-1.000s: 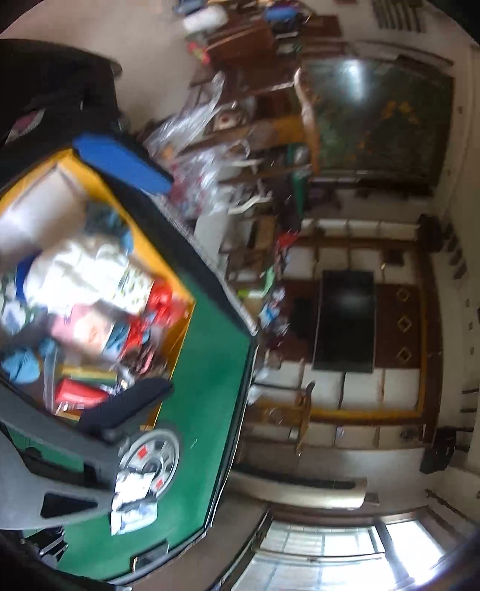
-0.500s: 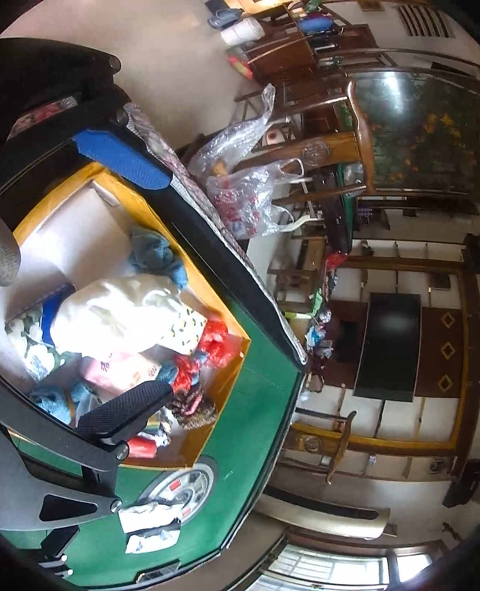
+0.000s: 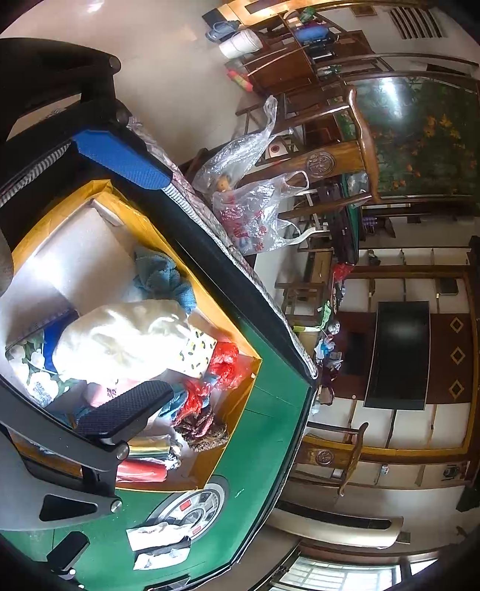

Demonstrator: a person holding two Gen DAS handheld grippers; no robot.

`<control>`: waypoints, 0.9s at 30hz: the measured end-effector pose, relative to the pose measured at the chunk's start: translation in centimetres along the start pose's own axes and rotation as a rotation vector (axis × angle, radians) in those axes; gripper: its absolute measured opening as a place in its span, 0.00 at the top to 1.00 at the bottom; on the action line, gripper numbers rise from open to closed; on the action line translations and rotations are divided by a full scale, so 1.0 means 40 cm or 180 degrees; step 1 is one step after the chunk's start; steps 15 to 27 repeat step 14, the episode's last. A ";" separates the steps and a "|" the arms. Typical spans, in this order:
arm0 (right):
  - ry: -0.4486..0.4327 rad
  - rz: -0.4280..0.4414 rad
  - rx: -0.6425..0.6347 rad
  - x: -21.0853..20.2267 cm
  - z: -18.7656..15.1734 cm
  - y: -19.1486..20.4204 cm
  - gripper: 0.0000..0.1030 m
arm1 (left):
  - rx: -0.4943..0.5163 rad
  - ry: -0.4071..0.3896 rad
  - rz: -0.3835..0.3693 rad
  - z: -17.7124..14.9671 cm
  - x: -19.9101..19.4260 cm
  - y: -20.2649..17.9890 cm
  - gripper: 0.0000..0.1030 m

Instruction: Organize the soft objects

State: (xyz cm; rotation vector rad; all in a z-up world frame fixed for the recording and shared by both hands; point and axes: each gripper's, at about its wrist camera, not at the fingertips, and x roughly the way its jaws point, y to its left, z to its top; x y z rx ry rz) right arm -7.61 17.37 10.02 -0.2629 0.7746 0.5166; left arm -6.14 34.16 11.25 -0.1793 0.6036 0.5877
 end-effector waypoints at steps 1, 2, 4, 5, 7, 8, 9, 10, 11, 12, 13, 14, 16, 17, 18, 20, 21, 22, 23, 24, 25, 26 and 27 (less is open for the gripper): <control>0.0005 0.0001 -0.0013 0.002 0.001 0.004 0.15 | -0.0002 0.0003 0.0000 0.000 0.002 0.002 0.00; 0.0012 0.0001 -0.0027 0.004 0.002 0.008 0.15 | -0.0006 0.0006 0.0004 0.001 0.004 0.005 0.00; 0.0021 0.0001 -0.0046 0.007 0.004 0.013 0.15 | -0.0018 0.0018 0.0009 0.001 0.008 0.009 0.00; 0.0022 0.0005 -0.0054 0.009 0.005 0.015 0.15 | -0.0028 0.0026 0.0001 0.001 0.011 0.012 0.00; 0.0023 0.0015 -0.0058 0.010 0.006 0.017 0.15 | -0.0036 0.0037 0.0002 0.000 0.016 0.016 0.00; 0.0023 0.0019 -0.0059 0.011 0.007 0.017 0.15 | -0.0036 0.0026 0.0010 -0.001 0.016 0.017 0.00; 0.0021 0.0025 -0.0058 0.012 0.007 0.017 0.15 | -0.0026 0.0001 0.0020 -0.003 0.015 0.017 0.00; 0.0021 0.0032 -0.0052 0.012 0.007 0.016 0.15 | -0.0005 -0.0027 0.0051 -0.004 0.013 0.016 0.00; 0.0019 0.0038 -0.0042 0.013 0.007 0.014 0.15 | 0.0016 -0.0051 0.0087 -0.005 0.012 0.014 0.00; 0.0021 0.0045 -0.0033 0.014 0.007 0.012 0.15 | 0.0028 -0.0062 0.0114 -0.004 0.011 0.012 0.00; 0.0024 0.0053 -0.0025 0.014 0.007 0.009 0.15 | 0.0032 -0.0063 0.0131 -0.003 0.011 0.011 0.00; 0.0024 0.0060 -0.0016 0.014 0.006 0.006 0.15 | 0.0030 -0.0057 0.0139 -0.001 0.012 0.011 0.00; 0.0024 0.0060 -0.0016 0.014 0.006 0.006 0.15 | 0.0030 -0.0057 0.0139 -0.001 0.012 0.011 0.00; 0.0024 0.0060 -0.0016 0.014 0.006 0.006 0.15 | 0.0030 -0.0057 0.0139 -0.001 0.012 0.011 0.00; 0.0024 0.0060 -0.0016 0.014 0.006 0.006 0.15 | 0.0030 -0.0057 0.0139 -0.001 0.012 0.011 0.00; 0.0024 0.0060 -0.0016 0.014 0.006 0.006 0.15 | 0.0030 -0.0057 0.0139 -0.001 0.012 0.011 0.00; 0.0024 0.0060 -0.0016 0.014 0.006 0.006 0.15 | 0.0030 -0.0057 0.0139 -0.001 0.012 0.011 0.00; 0.0024 0.0060 -0.0016 0.014 0.006 0.006 0.15 | 0.0030 -0.0057 0.0139 -0.001 0.012 0.011 0.00; 0.0024 0.0060 -0.0016 0.014 0.006 0.006 0.15 | 0.0030 -0.0057 0.0139 -0.001 0.012 0.011 0.00; 0.0024 0.0060 -0.0016 0.014 0.006 0.006 0.15 | 0.0030 -0.0057 0.0139 -0.001 0.012 0.011 0.00; 0.0024 0.0060 -0.0016 0.014 0.006 0.006 0.15 | 0.0030 -0.0057 0.0139 -0.001 0.012 0.011 0.00; 0.0024 0.0060 -0.0016 0.014 0.006 0.006 0.15 | 0.0030 -0.0057 0.0139 -0.001 0.012 0.011 0.00; 0.0024 0.0060 -0.0016 0.014 0.006 0.006 0.15 | 0.0030 -0.0057 0.0139 -0.001 0.012 0.011 0.00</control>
